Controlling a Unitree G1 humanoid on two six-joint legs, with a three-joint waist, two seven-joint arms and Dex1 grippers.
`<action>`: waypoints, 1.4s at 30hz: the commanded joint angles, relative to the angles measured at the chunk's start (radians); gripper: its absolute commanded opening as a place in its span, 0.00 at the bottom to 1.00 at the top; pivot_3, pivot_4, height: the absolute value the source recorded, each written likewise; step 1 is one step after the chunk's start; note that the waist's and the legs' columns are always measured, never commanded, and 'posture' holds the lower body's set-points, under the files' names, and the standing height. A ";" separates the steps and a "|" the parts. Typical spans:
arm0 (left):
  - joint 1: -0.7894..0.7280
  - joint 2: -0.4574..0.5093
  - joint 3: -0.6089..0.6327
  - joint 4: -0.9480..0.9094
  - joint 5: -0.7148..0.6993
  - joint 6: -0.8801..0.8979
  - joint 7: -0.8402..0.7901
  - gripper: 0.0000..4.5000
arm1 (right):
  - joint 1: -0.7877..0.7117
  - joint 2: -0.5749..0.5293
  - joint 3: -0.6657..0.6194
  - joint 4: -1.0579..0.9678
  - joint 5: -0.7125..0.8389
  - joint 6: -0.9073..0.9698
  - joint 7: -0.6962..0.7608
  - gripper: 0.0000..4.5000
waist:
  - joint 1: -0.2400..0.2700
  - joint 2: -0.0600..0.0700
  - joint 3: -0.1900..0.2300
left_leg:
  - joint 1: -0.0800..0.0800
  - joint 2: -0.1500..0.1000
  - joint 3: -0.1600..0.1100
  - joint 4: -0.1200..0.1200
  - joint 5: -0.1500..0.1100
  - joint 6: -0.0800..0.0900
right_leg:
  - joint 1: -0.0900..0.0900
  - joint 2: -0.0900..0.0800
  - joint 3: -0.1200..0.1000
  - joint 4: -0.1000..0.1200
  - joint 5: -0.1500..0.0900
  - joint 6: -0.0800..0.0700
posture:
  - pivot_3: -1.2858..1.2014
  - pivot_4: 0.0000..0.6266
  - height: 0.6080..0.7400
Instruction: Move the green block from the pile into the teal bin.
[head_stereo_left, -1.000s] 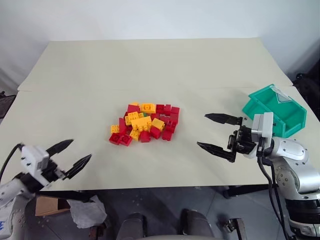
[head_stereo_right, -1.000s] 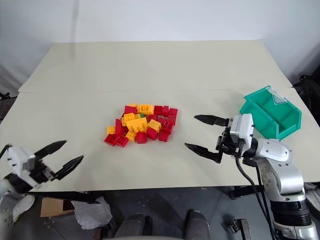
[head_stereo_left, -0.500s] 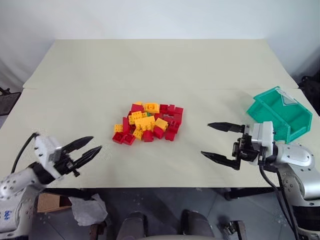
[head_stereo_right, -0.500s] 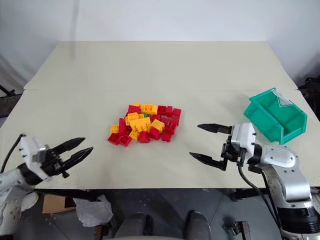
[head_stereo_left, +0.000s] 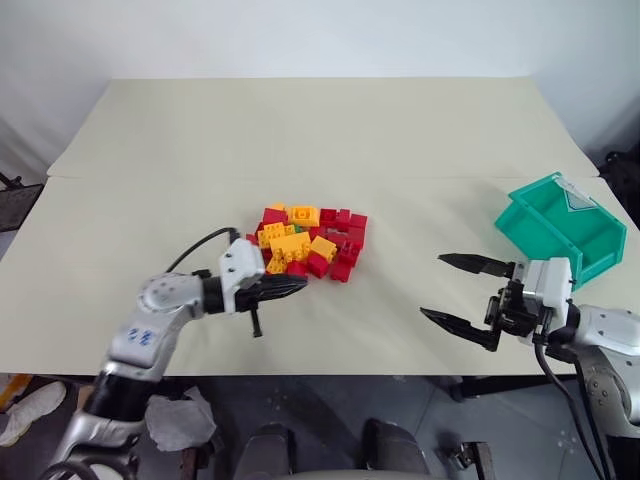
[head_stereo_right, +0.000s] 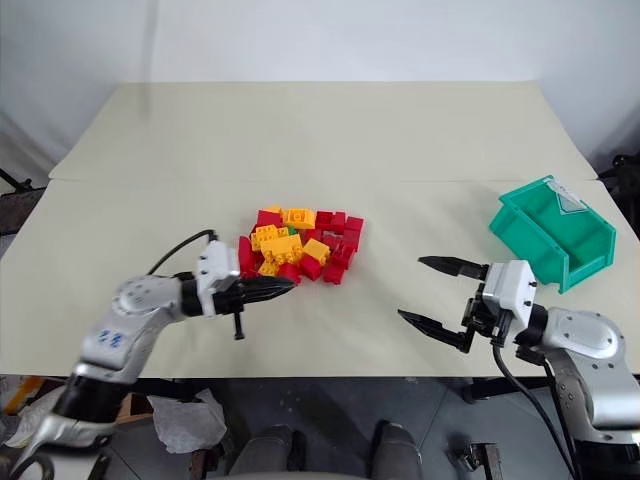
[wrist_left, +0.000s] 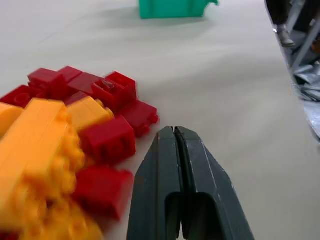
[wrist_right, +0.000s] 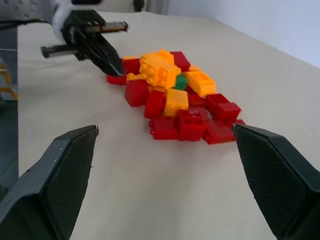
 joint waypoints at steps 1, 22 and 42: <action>-0.071 -0.035 0.018 0.119 0.051 -0.060 0.055 0.01 | 0.001 -0.010 -0.021 -0.056 0.005 -0.007 -0.018 1.00 | -0.001 0.000 0.000 | 0.000 0.000 0.000 0.000 0.000 0.000 | 0.000 0.000 0.000 0.000 0.000 0.000 | 0.52 0.24 1.00; -0.149 -0.011 0.157 0.428 0.067 -0.263 0.051 0.01 | -0.037 0.019 0.034 -0.043 -0.024 -0.023 -0.075 1.00 | -0.001 0.000 0.000 | 0.000 0.000 0.000 0.001 0.000 0.000 | 0.000 0.000 0.000 0.000 0.000 0.000 | 0.52 0.24 1.00; 0.284 0.291 0.511 0.167 -0.171 -0.131 -0.174 0.27 | -0.058 0.027 0.065 -0.031 -0.002 -0.010 -0.056 1.00 | -0.006 0.000 0.000 | 0.000 0.001 0.000 0.000 0.000 0.000 | -0.001 0.000 0.001 0.001 0.000 0.000 | 0.52 0.24 1.00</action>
